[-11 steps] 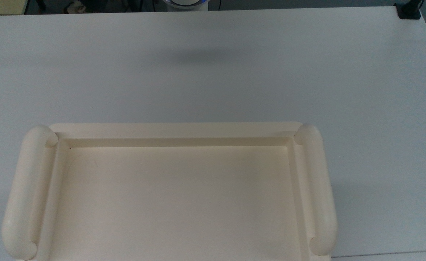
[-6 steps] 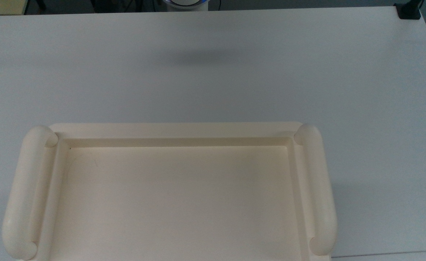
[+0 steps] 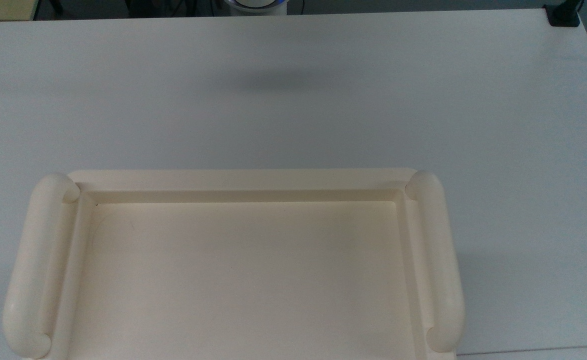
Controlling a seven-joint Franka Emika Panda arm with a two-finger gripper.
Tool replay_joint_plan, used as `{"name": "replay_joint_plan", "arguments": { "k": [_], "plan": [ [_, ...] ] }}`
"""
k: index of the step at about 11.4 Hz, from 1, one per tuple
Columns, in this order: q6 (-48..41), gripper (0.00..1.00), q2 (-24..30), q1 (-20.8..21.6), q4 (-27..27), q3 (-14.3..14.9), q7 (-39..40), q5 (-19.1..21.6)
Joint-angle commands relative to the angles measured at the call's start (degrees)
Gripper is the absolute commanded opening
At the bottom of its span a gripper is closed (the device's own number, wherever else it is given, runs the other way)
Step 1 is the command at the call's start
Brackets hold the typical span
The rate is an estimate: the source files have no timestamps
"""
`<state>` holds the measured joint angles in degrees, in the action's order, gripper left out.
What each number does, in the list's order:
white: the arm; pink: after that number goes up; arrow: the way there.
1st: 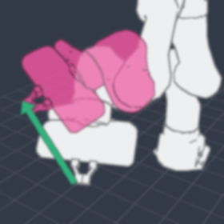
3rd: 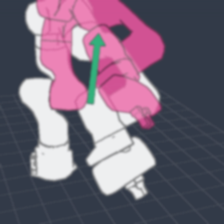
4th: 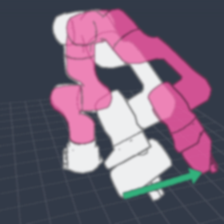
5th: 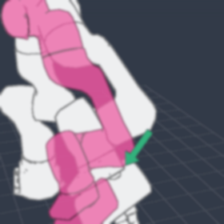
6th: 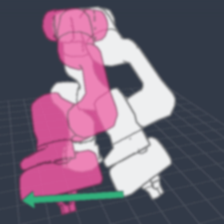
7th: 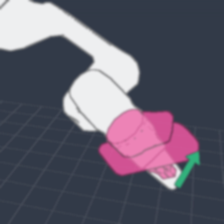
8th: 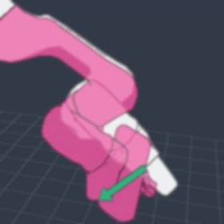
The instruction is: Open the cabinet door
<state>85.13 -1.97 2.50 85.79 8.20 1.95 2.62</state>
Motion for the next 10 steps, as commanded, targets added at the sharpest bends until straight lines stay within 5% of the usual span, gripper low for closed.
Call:
{"name": "replay_joint_plan", "arguments": {
  "k": [1,4,10],
  "plan": [
    [6.5,1.0,-1.71,1.27,0.08,-0.02,-0.89,2.55],
    [13.37,1.0,-4.96,3.55,-0.36,-0.11,-0.37,3.79],
    [44.99,1.0,-13.91,11.63,-4.47,-0.9,-4.49,3.1]
  ]
}}
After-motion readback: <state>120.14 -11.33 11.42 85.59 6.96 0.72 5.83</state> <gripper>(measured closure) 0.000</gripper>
